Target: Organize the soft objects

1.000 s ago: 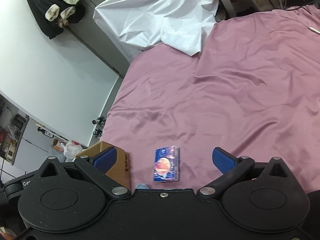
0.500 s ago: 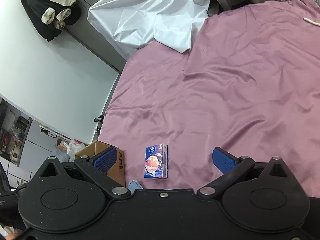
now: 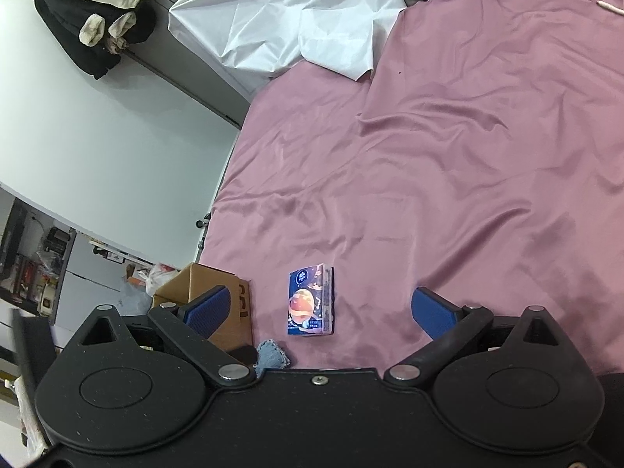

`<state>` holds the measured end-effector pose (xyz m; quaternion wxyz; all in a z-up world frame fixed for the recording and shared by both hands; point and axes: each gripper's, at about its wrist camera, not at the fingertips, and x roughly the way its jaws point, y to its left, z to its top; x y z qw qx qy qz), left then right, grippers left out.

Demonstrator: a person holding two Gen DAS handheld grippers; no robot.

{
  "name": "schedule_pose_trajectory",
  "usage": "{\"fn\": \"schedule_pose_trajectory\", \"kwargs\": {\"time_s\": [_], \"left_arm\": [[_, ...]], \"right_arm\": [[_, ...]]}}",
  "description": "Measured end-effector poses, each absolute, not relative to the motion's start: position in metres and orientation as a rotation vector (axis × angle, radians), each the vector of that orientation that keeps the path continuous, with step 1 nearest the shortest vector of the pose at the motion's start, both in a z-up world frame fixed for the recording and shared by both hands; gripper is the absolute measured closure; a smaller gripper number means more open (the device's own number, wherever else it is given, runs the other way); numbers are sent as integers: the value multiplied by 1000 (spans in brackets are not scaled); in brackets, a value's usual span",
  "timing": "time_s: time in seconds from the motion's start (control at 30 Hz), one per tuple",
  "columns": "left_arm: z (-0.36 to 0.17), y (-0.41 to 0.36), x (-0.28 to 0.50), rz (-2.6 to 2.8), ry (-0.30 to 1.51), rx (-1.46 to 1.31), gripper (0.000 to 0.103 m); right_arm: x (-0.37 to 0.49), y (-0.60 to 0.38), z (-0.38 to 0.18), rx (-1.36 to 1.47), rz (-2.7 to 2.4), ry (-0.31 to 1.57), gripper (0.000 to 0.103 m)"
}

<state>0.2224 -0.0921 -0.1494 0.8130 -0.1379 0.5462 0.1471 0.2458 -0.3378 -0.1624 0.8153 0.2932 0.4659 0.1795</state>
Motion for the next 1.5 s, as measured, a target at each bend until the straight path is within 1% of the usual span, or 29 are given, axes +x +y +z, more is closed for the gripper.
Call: {"fn": "schedule_pose_trajectory", "kwargs": {"time_s": [0.13, 0.3, 0.87, 1.03, 1.07, 1.1, 1.2, 1.23, 1.27, 1.3, 1.5], "left_arm": [[-162, -94, 223, 338, 1178, -282, 56], [-175, -100, 227, 354, 1175, -252, 56], [-215, -113, 246, 440, 1219, -97, 56], [-222, -110, 249, 441, 1213, -111, 56], [-222, -109, 249, 444, 1208, -114, 63], [-223, -108, 249, 453, 1207, -107, 73], [-223, -101, 248, 469, 1202, -126, 86], [-223, -99, 248, 463, 1196, -131, 88], [-221, -98, 247, 456, 1191, -134, 93], [-219, -97, 247, 449, 1185, -139, 103], [-215, -87, 247, 417, 1176, -182, 103]], "right_arm": [[249, -333, -166, 611, 390, 1007, 3], [255, -326, -172, 591, 389, 1034, 7], [268, -328, -192, 661, 398, 1078, 7], [273, -326, -199, 682, 401, 1094, 7], [274, -325, -200, 685, 404, 1098, 7], [276, -324, -203, 688, 405, 1102, 7], [280, -322, -209, 698, 405, 1114, 7], [282, -320, -212, 700, 405, 1117, 7], [284, -319, -214, 701, 406, 1120, 7], [286, -317, -216, 703, 408, 1122, 7], [297, -300, -226, 684, 429, 1135, 7]]}}
